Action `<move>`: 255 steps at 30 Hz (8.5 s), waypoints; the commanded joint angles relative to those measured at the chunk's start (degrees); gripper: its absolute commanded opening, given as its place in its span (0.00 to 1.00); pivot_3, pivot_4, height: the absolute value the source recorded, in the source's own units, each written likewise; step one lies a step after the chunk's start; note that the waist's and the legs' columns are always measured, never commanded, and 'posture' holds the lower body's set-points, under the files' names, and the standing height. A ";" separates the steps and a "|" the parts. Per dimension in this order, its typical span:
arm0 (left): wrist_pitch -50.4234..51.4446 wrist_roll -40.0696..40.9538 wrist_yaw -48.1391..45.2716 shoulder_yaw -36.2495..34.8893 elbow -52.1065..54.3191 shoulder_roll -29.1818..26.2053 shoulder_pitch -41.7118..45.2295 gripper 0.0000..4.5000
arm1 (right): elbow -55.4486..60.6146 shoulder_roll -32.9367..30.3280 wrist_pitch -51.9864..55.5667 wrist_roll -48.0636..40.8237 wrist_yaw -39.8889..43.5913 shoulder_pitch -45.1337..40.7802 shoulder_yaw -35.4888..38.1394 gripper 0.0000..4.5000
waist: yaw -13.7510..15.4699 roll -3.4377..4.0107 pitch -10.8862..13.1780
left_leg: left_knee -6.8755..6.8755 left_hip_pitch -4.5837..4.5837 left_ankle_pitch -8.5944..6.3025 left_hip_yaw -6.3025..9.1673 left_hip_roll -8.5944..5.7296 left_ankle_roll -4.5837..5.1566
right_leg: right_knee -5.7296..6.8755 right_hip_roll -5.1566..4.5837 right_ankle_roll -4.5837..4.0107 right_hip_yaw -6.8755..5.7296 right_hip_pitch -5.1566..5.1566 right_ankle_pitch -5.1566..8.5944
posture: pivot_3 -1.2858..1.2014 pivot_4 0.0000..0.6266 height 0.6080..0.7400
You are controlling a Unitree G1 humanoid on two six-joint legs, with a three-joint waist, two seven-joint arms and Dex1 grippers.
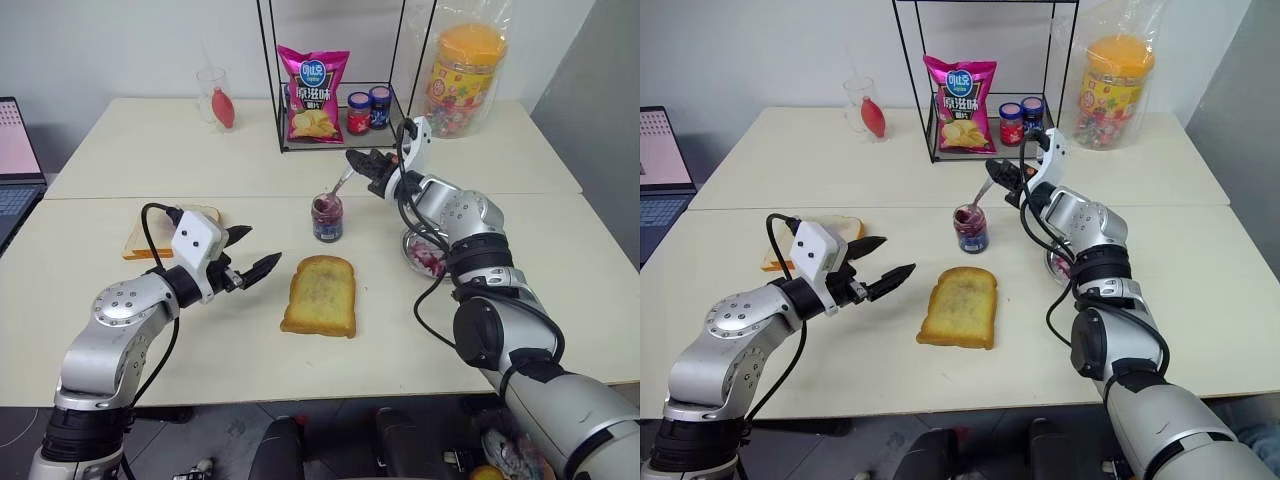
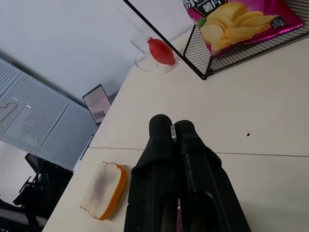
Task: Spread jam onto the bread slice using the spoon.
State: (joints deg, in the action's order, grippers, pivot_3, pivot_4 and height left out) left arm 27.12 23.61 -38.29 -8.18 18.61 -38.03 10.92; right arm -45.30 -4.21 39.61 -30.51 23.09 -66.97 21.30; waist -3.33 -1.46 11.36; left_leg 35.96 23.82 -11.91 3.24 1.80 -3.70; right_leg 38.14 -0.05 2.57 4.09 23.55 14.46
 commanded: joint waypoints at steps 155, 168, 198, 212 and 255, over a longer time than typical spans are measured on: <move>-10.14 -0.79 -13.61 -2.26 9.62 -4.72 -20.47 0.85 | 46.35 4.70 16.85 -17.98 -10.07 33.51 -11.06 0.01 | -0.21 -0.13 -0.09 | -0.03 -0.03 0.02 -0.08 0.10 0.02 | -0.02 0.04 0.07 0.03 0.07 0.15 | 0.52 0.24 1.00; -13.60 -1.62 -14.44 -1.84 8.26 -4.35 -22.77 0.85 | 47.40 -4.39 22.30 -19.18 -8.97 39.37 -7.87 0.01 | 0.20 -0.14 -0.10 | 0.00 -0.02 0.02 -0.10 0.03 0.02 | -0.07 -0.04 0.00 0.05 0.03 0.20 | 0.52 0.24 1.00; 9.31 16.80 -6.49 5.15 20.25 -3.36 1.96 0.85 | 47.73 -18.31 12.28 -28.99 -13.25 40.70 12.30 0.01 | 0.70 -0.13 -0.08 | 0.02 0.04 0.02 -0.06 0.01 0.03 | -0.16 0.01 0.19 0.04 -0.03 0.11 | 0.52 0.24 1.00; 6.35 7.34 -7.61 15.76 15.03 -0.48 8.39 0.85 | 32.84 -19.77 2.78 -20.12 -6.90 39.26 9.30 0.01 | -0.95 -0.01 -0.07 | 0.03 -0.02 0.02 -0.15 0.01 0.04 | -0.12 0.09 0.28 0.22 -0.05 0.08 | 0.52 0.24 1.00; -2.11 -1.90 -16.54 -8.46 -1.23 -19.17 -8.13 0.85 | 68.59 -48.36 -6.74 -8.37 29.68 69.42 4.47 0.71 | 0.59 -0.01 -0.05 | 0.06 -0.05 0.01 -0.11 -0.02 0.04 | -0.12 -0.04 0.07 0.11 -0.08 0.27 | 0.52 0.24 1.00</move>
State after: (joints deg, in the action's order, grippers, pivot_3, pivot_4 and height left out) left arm 26.36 21.30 -50.98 -12.69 17.55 -54.75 4.94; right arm 19.12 -48.44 29.64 -35.20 46.90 -0.28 19.40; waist -2.74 -1.47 11.31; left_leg 36.01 23.78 -11.90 3.11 1.76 -3.66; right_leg 38.00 -0.13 2.58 4.22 23.47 14.76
